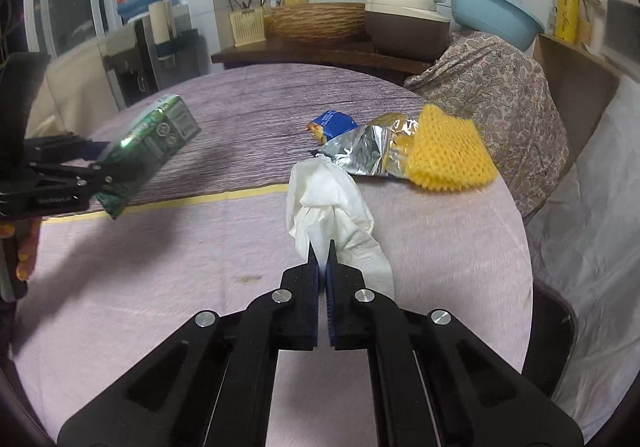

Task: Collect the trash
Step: 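Carry the carton and tissue over the bin and open both tools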

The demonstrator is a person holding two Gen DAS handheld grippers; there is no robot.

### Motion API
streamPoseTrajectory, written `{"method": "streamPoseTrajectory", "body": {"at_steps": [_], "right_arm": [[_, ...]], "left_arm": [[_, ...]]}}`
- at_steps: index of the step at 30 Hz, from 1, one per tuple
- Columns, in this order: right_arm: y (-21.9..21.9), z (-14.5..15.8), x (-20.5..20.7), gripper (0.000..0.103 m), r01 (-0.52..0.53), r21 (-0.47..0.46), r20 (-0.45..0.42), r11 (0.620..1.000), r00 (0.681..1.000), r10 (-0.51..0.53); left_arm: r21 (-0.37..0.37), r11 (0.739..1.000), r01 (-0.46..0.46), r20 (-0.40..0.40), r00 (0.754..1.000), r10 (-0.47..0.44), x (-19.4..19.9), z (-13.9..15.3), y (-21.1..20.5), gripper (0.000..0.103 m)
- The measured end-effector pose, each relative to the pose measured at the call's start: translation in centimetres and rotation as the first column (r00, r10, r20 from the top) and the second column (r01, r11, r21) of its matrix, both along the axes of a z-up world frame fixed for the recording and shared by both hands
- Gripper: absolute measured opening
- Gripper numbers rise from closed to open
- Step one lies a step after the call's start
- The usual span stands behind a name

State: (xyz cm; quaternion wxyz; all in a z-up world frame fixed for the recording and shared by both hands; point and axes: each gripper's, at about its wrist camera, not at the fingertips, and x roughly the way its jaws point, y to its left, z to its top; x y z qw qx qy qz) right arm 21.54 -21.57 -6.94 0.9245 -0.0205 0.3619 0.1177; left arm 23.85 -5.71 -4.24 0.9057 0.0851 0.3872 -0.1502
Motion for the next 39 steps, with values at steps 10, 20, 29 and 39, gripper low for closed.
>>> {"method": "streamPoseTrajectory", "body": {"at_steps": [10, 20, 29, 39], "right_arm": [[-4.0, 0.7, -9.1, 0.004, 0.100, 0.131, 0.080, 0.986, 0.991, -0.111], [-15.9, -1.2, -14.1, 0.004, 0.430, 0.163, 0.071, 0.888, 0.893, -0.445], [-21.5, -7.7, -12.1, 0.004, 0.532, 0.123, -0.041, 0.838, 0.846, -0.531], [-25.1, -13.0, -11.5, 0.005, 0.609, 0.189, -0.135, 0.770, 0.793, -0.594]], "left_arm": [[-0.083, 0.988, 0.129, 0.014, 0.992, -0.128, -5.6, 0.2, -6.8, 0.053], [-0.124, 0.950, 0.286, 0.005, 0.958, -0.287, -8.4, -0.2, -16.8, 0.053], [-0.126, 0.930, 0.344, -0.044, 0.935, -0.352, -8.6, -1.7, -24.2, 0.053], [-0.106, 0.916, 0.386, -0.070, 0.916, -0.395, -8.2, -2.8, -30.1, 0.053]]}}
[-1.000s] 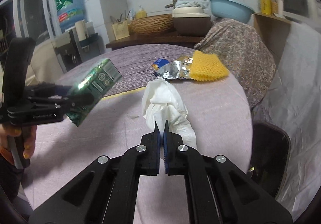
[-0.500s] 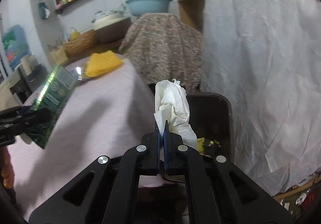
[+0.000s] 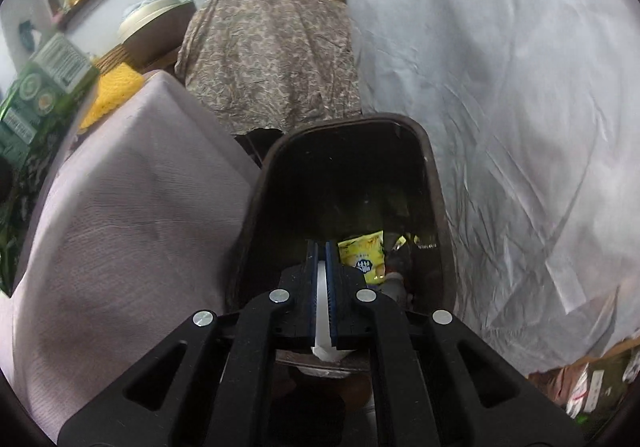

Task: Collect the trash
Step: 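Carry the carton and tissue over the bin and open both tools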

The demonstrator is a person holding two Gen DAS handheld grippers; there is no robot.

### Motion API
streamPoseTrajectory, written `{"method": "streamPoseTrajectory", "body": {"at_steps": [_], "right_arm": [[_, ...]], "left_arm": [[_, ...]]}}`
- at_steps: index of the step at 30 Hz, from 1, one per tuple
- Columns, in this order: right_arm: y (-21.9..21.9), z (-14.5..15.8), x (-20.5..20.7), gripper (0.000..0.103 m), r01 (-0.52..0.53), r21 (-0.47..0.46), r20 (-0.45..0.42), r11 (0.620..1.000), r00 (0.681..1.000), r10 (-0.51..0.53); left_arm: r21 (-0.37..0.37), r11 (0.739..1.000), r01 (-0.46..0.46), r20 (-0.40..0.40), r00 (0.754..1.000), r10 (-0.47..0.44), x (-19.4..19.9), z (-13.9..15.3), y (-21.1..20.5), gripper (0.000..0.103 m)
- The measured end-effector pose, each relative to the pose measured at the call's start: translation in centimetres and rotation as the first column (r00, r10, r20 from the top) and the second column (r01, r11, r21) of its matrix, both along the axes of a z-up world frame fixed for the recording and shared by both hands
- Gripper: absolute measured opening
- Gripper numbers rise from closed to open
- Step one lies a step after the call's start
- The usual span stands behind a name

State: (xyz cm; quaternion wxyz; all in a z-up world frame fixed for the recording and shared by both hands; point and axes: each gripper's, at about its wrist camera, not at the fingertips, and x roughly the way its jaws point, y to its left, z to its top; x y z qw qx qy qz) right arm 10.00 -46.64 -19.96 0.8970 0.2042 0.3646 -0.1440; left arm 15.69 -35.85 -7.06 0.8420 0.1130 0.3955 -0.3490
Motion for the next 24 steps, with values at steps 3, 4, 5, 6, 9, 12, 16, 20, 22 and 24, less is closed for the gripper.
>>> {"method": "streamPoseTrajectory", "body": {"at_steps": [3, 4, 5, 6, 9, 12, 16, 20, 22, 24], "right_arm": [[-0.4, -0.2, -0.6, 0.021, 0.025, -0.008, -0.008, 1.000, 1.000, -0.025], [-0.5, -0.2, -0.9, 0.030, 0.037, -0.011, -0.006, 0.999, 0.999, -0.038], [-0.7, -0.2, -1.4, 0.045, 0.054, -0.014, 0.007, 0.998, 0.998, -0.054], [-0.9, -0.1, -1.7, 0.052, 0.068, -0.017, 0.022, 0.998, 0.997, -0.067], [-1.4, -0.2, -2.4, 0.053, 0.084, -0.016, 0.026, 0.996, 0.996, -0.083], [-2.3, -0.5, -3.0, 0.053, 0.121, -0.008, 0.016, 0.993, 0.993, -0.121], [-3.2, -1.2, -4.0, 0.053, 0.153, -0.009, 0.000, 0.988, 0.988, -0.153], [-4.3, -1.8, -5.2, 0.053, 0.188, 0.004, -0.010, 0.982, 0.982, -0.188], [-4.7, -2.1, -5.6, 0.053, 0.203, 0.015, -0.013, 0.979, 0.979, -0.203], [-4.9, -2.1, -5.9, 0.053, 0.210, 0.021, -0.014, 0.977, 0.978, -0.210]], "left_arm": [[0.020, 1.000, 0.022, -0.003, 1.000, -0.022, 0.2, -0.5, -2.0, 0.053], [0.027, 0.999, 0.029, -0.006, 1.000, -0.028, 0.3, -0.8, -2.6, 0.053], [0.036, 0.999, 0.035, -0.009, 0.999, -0.035, 0.4, -1.0, -3.2, 0.053], [0.046, 0.998, 0.040, -0.011, 0.999, -0.040, 0.4, -1.3, -3.8, 0.053], [0.073, 0.996, 0.056, -0.023, 0.998, -0.054, 0.7, -2.3, -5.5, 0.053], [0.083, 0.995, 0.058, -0.043, 0.998, -0.054, 1.2, -3.2, -6.8, 0.053], [0.092, 0.994, 0.061, -0.053, 0.997, -0.057, 1.8, -3.9, -8.1, 0.054], [0.105, 0.992, 0.069, -0.044, 0.997, -0.065, 2.0, -4.5, -9.0, 0.055], [0.108, 0.992, 0.058, -0.034, 0.998, -0.055, 2.1, -4.5, -9.2, 0.063], [0.094, 0.994, 0.049, -0.031, 0.998, -0.046, 2.2, -4.4, -9.1, 0.074]]}}
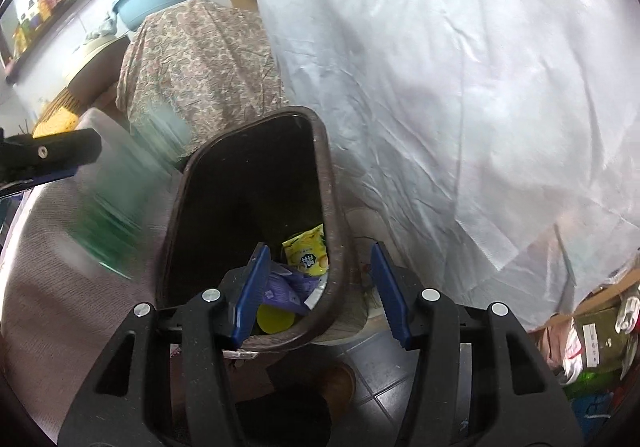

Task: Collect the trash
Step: 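Carry the carton and tissue over the bin and open both tools, then grasp the yellow mesh net with the right tool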

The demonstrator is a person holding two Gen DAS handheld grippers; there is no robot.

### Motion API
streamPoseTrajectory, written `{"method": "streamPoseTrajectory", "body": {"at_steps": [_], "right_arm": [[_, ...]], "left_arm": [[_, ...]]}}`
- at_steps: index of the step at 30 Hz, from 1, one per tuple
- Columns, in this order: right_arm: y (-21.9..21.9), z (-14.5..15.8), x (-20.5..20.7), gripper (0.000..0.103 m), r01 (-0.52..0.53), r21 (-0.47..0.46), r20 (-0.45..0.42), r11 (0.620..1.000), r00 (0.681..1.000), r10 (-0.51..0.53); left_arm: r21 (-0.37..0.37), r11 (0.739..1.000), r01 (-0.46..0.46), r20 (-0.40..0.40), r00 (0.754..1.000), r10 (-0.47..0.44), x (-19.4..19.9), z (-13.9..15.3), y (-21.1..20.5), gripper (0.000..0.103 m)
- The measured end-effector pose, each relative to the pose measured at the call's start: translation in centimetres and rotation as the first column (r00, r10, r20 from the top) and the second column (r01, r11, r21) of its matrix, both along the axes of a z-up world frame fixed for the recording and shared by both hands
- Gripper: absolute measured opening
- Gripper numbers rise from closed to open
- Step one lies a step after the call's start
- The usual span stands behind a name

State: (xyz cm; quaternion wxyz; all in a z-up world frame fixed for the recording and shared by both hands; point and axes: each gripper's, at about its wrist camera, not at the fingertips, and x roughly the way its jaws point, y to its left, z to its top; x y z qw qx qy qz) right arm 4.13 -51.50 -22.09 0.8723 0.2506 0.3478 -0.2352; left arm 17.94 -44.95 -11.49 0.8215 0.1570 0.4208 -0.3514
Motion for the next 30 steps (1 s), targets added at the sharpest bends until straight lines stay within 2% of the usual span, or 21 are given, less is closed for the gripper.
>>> {"method": "streamPoseTrajectory", "body": {"at_steps": [8, 16, 19, 24, 30], "right_arm": [[1.1, 0.5, 0.3, 0.053, -0.029, -0.010, 0.001, 1.000, 1.000, 0.029], [3.2, 2.0, 1.2, 0.053, -0.086, -0.008, 0.015, 0.996, 0.996, 0.087], [4.5, 2.9, 1.5, 0.060, -0.114, -0.014, 0.024, 0.993, 0.993, 0.114], [6.9, 4.8, 2.1, 0.060, -0.171, -0.033, 0.047, 0.985, 0.984, 0.172], [10.8, 8.1, 4.0, 0.060, -0.279, -0.072, 0.078, 0.958, 0.956, 0.285]], "left_arm": [[-0.034, 0.999, -0.014, 0.017, 1.000, 0.014, -0.6, 1.4, 1.5, 0.079], [-0.054, 0.998, -0.031, 0.029, 0.999, 0.033, -1.3, 2.9, 5.7, 0.085], [-0.054, 0.998, -0.032, 0.048, 0.998, 0.034, -1.6, 3.6, 8.0, 0.087], [-0.047, 0.998, -0.049, 0.080, 0.995, 0.053, -1.8, 4.7, 12.0, 0.089], [-0.041, 0.991, -0.130, 0.110, 0.985, 0.134, -1.0, 5.9, 18.2, 0.089]]}}
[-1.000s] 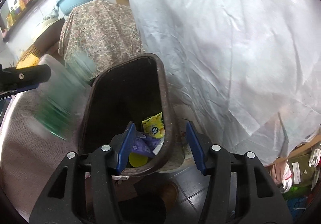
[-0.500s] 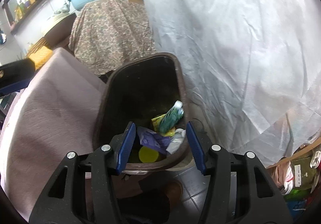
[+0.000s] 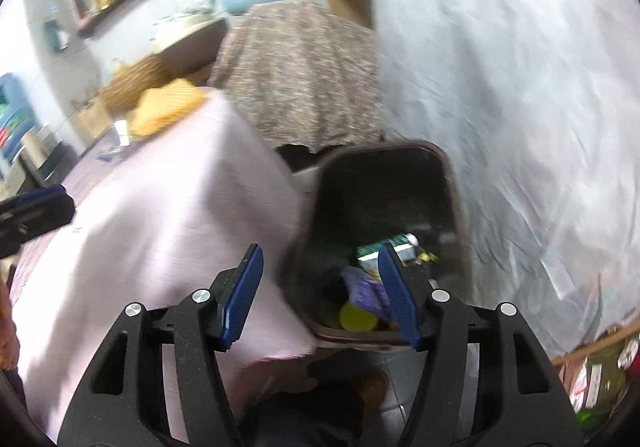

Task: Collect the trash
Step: 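Grasp the yellow mesh net with the right tool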

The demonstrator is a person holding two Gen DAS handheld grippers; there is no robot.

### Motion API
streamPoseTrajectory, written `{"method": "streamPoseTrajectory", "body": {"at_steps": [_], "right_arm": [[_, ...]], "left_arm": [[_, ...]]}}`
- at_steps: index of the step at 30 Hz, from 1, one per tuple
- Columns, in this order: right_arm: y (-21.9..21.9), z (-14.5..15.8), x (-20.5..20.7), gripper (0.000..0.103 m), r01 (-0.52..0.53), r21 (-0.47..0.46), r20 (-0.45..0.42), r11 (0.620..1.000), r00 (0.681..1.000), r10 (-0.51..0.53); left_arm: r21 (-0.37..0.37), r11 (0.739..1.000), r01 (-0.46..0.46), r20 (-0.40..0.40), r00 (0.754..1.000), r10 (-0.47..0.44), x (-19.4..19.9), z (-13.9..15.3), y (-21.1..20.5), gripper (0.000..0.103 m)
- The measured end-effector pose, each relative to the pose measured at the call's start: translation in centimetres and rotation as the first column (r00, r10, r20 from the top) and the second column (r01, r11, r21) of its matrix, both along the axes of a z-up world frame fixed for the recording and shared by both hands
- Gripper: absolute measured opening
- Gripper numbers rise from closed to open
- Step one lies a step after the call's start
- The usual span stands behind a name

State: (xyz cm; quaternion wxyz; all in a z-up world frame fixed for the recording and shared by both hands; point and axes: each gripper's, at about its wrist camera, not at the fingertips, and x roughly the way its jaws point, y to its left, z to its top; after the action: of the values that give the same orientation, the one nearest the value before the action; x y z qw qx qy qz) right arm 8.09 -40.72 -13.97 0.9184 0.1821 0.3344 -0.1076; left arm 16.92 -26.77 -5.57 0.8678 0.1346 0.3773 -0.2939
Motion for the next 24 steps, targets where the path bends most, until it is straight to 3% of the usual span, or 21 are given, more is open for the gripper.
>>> {"method": "streamPoseTrajectory", "body": {"at_steps": [6, 10, 16, 24], "right_arm": [[4.6, 3.8, 4.1, 0.061, -0.172, -0.009, 0.040, 0.985, 0.984, 0.173], [7.4, 6.0, 8.3, 0.061, -0.263, -0.037, 0.045, 0.964, 0.963, 0.265], [10.0, 7.6, 16.1, 0.061, -0.315, -0.028, 0.019, 0.949, 0.949, 0.316], [13.3, 7.5, 24.5, 0.061, -0.331, -0.113, -0.062, 0.937, 0.944, 0.326]], "left_arm": [[0.048, 0.992, -0.113, 0.066, 0.992, 0.110, 1.7, 0.4, 5.6, 0.089], [0.055, 0.979, -0.195, 0.049, 0.980, 0.192, 3.7, 0.2, 9.1, 0.089], [0.048, 0.967, -0.250, 0.049, 0.968, 0.248, 5.3, 0.4, 12.2, 0.089], [0.039, 0.967, -0.252, 0.048, 0.967, 0.250, 6.3, 0.4, 13.4, 0.089]]}}
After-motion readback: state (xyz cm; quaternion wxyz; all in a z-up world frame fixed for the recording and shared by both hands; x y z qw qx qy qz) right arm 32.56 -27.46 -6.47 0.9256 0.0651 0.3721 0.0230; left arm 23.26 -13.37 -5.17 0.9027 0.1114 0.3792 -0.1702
